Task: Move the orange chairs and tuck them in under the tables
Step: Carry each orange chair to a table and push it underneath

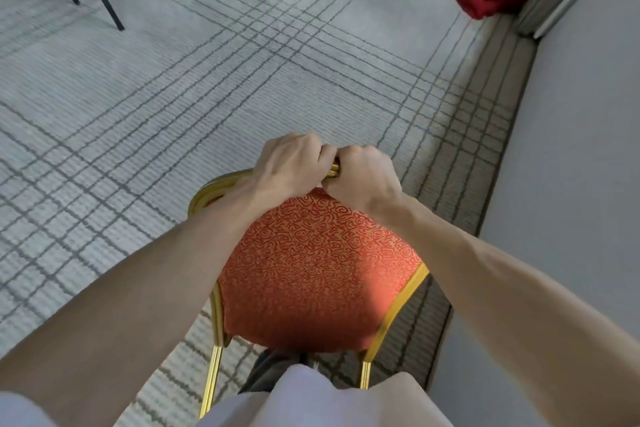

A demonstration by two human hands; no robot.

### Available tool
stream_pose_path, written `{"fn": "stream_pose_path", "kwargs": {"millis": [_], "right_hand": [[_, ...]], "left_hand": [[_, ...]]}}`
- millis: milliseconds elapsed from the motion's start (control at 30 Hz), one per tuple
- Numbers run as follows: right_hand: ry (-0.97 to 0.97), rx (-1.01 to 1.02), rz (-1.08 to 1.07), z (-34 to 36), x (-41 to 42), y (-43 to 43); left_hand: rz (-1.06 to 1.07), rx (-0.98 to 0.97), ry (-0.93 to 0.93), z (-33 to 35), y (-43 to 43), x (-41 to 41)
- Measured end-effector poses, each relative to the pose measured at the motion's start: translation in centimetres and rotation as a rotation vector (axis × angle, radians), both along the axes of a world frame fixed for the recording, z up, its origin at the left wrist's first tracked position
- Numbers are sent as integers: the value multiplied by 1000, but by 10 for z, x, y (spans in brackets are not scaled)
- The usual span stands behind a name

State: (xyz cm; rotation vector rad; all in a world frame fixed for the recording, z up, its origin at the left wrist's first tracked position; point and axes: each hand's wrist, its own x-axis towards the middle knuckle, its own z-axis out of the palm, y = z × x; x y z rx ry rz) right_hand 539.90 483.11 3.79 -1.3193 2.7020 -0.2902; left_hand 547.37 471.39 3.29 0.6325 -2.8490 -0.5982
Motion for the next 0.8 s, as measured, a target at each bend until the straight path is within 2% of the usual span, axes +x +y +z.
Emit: {"fn": "stream_pose_path", "kwargs": {"millis": [133,333,433,600,800], "right_hand": [[62,-34,75,28,-34,-63],[140,-103,187,45,-53,-103],[152,-108,249,32,-63,-107],[186,34,336,6,-104,-106],[124,9,385,-14,-186,-146]], "left_hand": [[44,-62,84,20,-63,-28],[102,-133,160,36,-98,-33],[134,-128,127,25,-99,-38],[203,-71,19,4,-91,-69],[330,-32,-18,-13,-115,-144]]}}
